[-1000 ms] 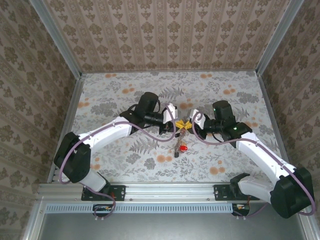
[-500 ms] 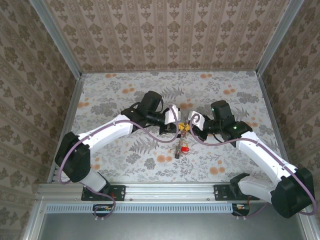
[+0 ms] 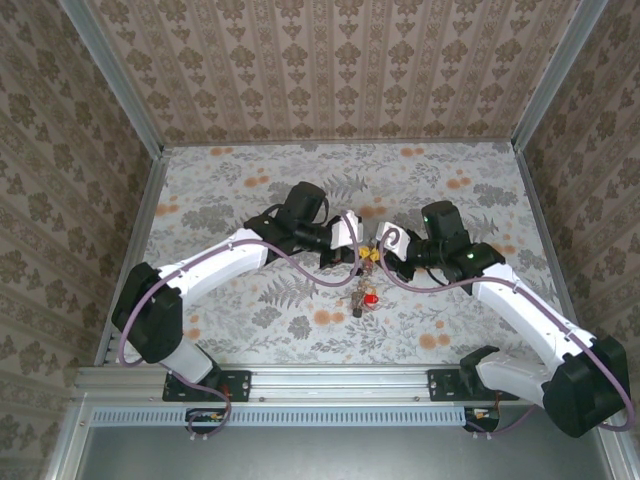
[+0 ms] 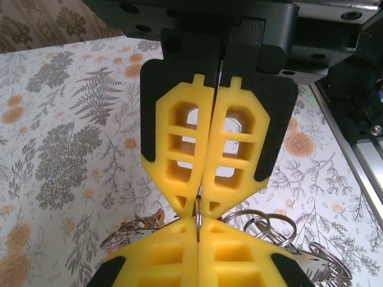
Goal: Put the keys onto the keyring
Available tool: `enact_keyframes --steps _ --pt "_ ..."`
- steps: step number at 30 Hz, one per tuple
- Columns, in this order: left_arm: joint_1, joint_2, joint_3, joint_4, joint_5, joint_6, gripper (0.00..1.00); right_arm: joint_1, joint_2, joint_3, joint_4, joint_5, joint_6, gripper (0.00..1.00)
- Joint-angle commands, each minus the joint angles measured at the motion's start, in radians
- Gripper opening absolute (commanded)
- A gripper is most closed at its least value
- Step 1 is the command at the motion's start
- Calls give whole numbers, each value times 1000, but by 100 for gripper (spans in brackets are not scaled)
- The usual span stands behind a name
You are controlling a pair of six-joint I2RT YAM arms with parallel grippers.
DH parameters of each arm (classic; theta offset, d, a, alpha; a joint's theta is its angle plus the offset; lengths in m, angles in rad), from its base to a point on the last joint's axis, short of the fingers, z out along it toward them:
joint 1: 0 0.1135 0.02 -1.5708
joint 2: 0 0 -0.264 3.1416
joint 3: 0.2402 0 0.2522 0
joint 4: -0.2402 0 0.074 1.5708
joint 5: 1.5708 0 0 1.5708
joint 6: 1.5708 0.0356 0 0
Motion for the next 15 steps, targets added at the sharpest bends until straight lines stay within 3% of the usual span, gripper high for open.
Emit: enact_keyframes --steps 1,9,15 --pt "13 -16 -31 110 67 -71 0 1 -46 -18 102 10 28 10" --pt "26 -39 -127 331 117 -222 0 -16 -63 -89 237 -31 129 15" --pt "35 -49 -172 440 128 -295 0 -27 -57 -81 239 -52 134 8"
